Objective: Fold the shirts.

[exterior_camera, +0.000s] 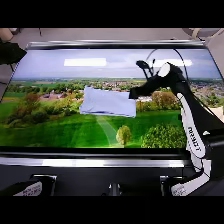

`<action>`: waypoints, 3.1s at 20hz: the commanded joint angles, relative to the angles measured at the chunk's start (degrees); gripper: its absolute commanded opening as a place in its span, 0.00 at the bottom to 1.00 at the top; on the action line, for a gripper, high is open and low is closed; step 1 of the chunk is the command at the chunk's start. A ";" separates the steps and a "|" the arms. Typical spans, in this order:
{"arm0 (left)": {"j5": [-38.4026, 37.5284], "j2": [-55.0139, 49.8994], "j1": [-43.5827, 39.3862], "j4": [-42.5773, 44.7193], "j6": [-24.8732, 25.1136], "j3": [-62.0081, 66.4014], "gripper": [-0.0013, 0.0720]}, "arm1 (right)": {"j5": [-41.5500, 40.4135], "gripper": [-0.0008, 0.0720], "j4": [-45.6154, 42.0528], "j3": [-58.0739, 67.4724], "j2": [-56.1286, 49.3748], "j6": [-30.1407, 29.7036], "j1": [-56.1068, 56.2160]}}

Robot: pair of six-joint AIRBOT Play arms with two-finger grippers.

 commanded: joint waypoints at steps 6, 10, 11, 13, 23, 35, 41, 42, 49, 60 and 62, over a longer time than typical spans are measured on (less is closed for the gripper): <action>-1.95 -0.02 -0.09 0.02 0.24 0.00 0.05 | 0.96 0.95 21.94 -3.39 -12.70 -6.32 -4.09; -2.01 -0.02 -0.11 -0.15 0.22 0.00 0.05 | -3.39 0.67 22.67 -3.34 -13.33 -5.73 -3.82; -2.01 -0.02 -0.11 -0.17 0.20 0.00 0.05 | -3.43 0.46 22.75 -3.34 -13.31 -6.08 -3.82; -2.01 -0.02 -0.28 -0.17 0.20 0.00 0.05 | -3.43 0.05 22.75 -3.34 -13.20 -6.88 -3.87; -2.03 -1.57 -0.70 -0.15 0.24 -0.02 0.05 | 7.08 0.04 18.99 -1.03 4.87 -6.12 -23.15; -2.03 -6.62 -1.11 -0.17 3.32 0.00 0.05 | 15.50 0.04 7.45 -1.01 27.41 3.32 -54.36; -1.36 -7.04 -3.17 -0.15 3.41 -0.02 0.05 | 22.23 0.04 7.67 -0.96 31.54 3.10 -58.51; -1.29 -7.34 -3.72 -0.17 4.07 0.00 0.05 | 23.67 0.04 7.65 -0.96 32.09 3.13 -58.51; -1.42 -9.16 -4.74 -0.17 5.75 0.00 0.05 | 33.33 0.04 -3.72 -0.96 34.86 1.86 -58.51; -1.16 -9.18 -4.74 -0.22 6.29 0.00 0.05 | 32.85 0.05 -37.99 -28.06 41.33 -2.51 -58.49; -1.16 -9.14 -5.01 -0.20 6.32 0.02 0.05 | 30.08 0.05 -41.09 -32.89 41.92 -2.45 -58.51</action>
